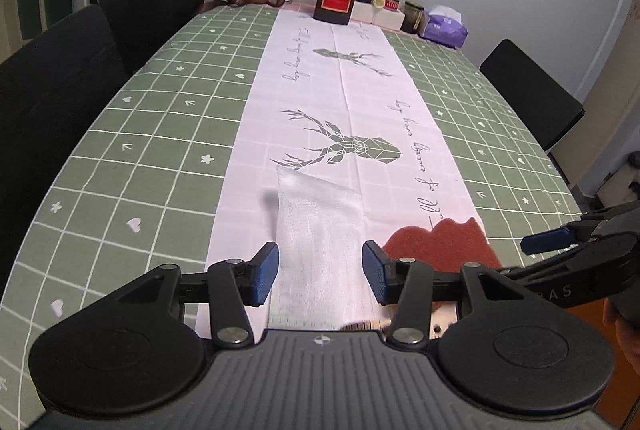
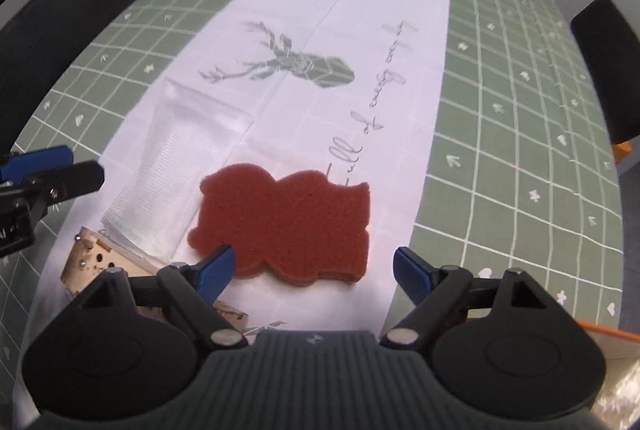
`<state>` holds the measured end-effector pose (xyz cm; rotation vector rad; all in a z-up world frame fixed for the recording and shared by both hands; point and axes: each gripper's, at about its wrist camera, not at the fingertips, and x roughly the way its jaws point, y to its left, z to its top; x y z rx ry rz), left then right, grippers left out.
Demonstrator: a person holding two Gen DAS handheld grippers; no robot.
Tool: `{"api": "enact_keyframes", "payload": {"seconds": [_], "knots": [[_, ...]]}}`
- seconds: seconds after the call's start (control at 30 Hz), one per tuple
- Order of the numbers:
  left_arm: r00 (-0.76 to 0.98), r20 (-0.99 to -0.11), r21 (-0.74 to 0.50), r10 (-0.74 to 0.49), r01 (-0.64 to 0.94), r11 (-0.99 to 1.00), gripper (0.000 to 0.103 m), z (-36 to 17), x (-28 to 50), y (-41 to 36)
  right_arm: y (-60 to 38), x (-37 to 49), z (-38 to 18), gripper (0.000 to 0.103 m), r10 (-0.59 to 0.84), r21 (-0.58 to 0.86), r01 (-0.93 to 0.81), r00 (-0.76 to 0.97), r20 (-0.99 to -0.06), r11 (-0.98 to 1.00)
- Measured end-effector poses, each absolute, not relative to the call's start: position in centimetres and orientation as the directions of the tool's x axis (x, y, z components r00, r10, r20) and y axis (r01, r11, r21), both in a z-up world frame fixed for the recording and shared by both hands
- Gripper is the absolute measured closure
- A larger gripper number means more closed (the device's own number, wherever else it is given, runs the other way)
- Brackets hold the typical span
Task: Organize soft objects
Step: 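Grasp clear mesh bag with left gripper while right gripper grasps red sponge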
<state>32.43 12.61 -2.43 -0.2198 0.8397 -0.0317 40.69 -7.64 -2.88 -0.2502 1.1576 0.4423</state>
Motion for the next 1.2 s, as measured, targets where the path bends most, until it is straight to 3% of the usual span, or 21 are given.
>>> {"api": "enact_keyframes", "payload": {"seconds": [0.13, 0.33, 0.57, 0.63, 0.7, 0.87, 0.97, 1.2], "knots": [[0.643, -0.754, -0.216, -0.132, -0.054, 0.975, 0.036, -3.9, 34.4, 12.8, -7.2, 42.1, -4.6, 0.012, 0.179, 0.032, -0.478, 0.265, -0.947, 0.878], [0.618, -0.776, -0.183, -0.129, -0.024, 0.983, 0.033, -6.1, 36.5, 12.3, -7.3, 43.4, -5.3, 0.011, 0.219, 0.100, -0.469, 0.208, -0.953, 0.878], [0.585, -0.793, -0.224, -0.172, -0.018, 0.974, 0.031, -7.6, 37.5, 12.4, -7.6, 43.6, -5.0, 0.012, 0.270, 0.160, -0.469, 0.176, -0.947, 0.868], [0.576, -0.799, -0.224, -0.176, -0.013, 0.974, 0.039, -7.8, 37.6, 12.2, -7.5, 43.5, -4.9, 0.012, 0.266, 0.158, -0.477, 0.167, -0.949, 0.864], [0.576, -0.802, -0.212, -0.162, -0.021, 0.977, 0.063, -8.0, 37.6, 12.0, -7.3, 43.4, -5.1, 0.012, 0.255, 0.150, -0.480, 0.162, -0.953, 0.864], [0.579, -0.800, -0.226, -0.157, -0.049, 0.973, 0.097, -8.1, 37.7, 12.3, -7.6, 43.8, -5.9, 0.014, 0.259, 0.168, -0.451, 0.148, -0.955, 0.877], [0.602, -0.784, -0.227, -0.148, -0.056, 0.972, 0.101, -8.0, 37.3, 12.5, -7.9, 43.9, -6.0, 0.022, 0.290, 0.207, -0.437, 0.130, -0.948, 0.875], [0.646, -0.747, -0.255, -0.158, -0.058, 0.965, 0.101, -6.3, 36.6, 13.0, -7.8, 43.5, -5.4, 0.022, 0.249, 0.151, -0.497, 0.138, -0.959, 0.855]]}}
